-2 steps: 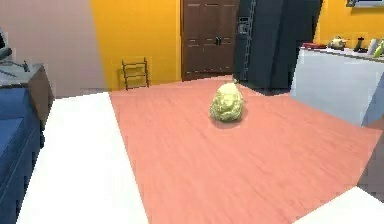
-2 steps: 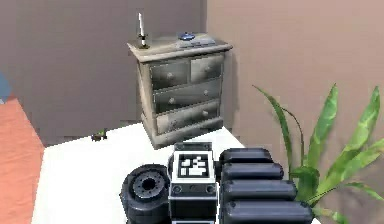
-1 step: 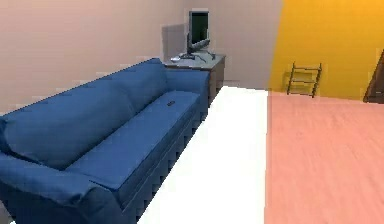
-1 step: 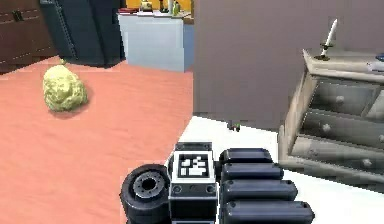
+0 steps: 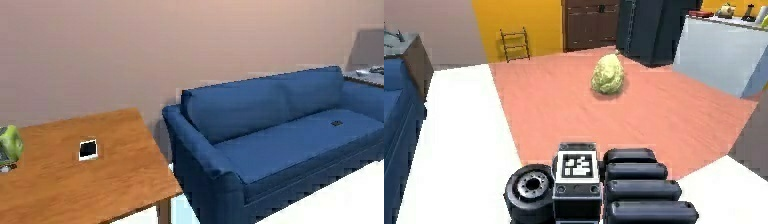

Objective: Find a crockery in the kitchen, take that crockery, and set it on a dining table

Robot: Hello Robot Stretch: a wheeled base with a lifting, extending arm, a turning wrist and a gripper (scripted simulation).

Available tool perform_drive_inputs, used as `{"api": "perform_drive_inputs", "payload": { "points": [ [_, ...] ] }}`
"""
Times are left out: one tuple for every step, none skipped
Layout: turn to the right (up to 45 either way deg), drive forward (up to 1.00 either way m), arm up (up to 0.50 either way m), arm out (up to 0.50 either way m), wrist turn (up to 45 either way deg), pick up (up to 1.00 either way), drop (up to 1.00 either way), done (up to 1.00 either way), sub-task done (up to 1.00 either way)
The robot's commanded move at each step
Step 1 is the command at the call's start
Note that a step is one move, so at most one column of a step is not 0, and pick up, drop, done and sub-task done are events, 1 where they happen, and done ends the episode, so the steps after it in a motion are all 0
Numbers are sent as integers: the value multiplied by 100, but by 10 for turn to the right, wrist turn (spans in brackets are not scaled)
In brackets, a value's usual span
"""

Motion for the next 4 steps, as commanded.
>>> {"api": "perform_drive_inputs", "payload": {
  "points": [
    [-450, 0, 0, 0, 0, 0, 0, 0, 0],
    [-360, 0, 0, 0, 0, 0, 0, 0, 0],
    [-450, 0, 0, 0, 0, 0, 0, 0, 0],
    [-450, 0, 0, 0, 0, 0, 0, 0, 0]
  ]
}}
